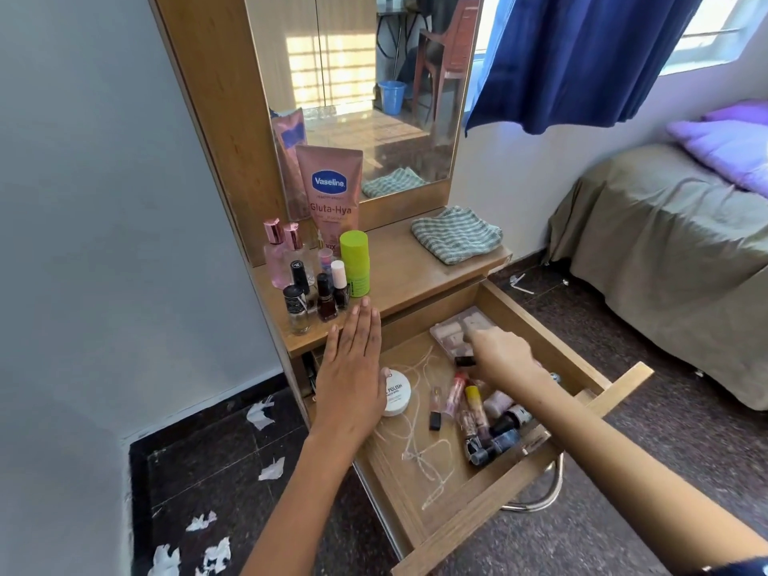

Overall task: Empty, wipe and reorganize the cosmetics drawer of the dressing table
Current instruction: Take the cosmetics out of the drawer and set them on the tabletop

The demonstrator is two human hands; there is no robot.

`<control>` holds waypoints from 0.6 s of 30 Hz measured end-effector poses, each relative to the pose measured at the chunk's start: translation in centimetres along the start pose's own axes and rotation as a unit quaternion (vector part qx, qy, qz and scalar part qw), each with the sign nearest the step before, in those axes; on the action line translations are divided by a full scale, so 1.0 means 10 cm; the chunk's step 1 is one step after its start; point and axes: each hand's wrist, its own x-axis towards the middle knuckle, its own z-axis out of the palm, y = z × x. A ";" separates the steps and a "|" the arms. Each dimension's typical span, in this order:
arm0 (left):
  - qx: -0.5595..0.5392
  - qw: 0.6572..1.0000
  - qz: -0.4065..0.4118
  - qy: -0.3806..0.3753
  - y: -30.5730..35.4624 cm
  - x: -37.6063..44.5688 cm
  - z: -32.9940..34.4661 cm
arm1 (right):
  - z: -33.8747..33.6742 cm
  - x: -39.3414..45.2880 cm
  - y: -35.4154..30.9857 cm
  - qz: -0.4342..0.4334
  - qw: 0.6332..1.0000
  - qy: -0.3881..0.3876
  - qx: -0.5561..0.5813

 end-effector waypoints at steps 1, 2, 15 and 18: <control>0.003 1.000 0.000 0.001 0.00 0.00 0.00 | 0.01 0.00 0.05 0.001 1.000 -0.022 -0.009; 0.005 1.000 0.000 0.002 0.00 0.01 0.00 | 0.03 0.00 0.08 -0.006 1.000 -0.027 -0.014; 0.031 0.998 -0.050 -0.025 0.05 -0.20 -0.10 | -0.52 -0.22 -0.54 -0.066 0.863 0.183 0.466; 0.030 0.995 -0.090 -0.019 0.05 -0.33 -0.13 | -0.64 -0.17 -0.84 -0.080 0.816 0.236 0.521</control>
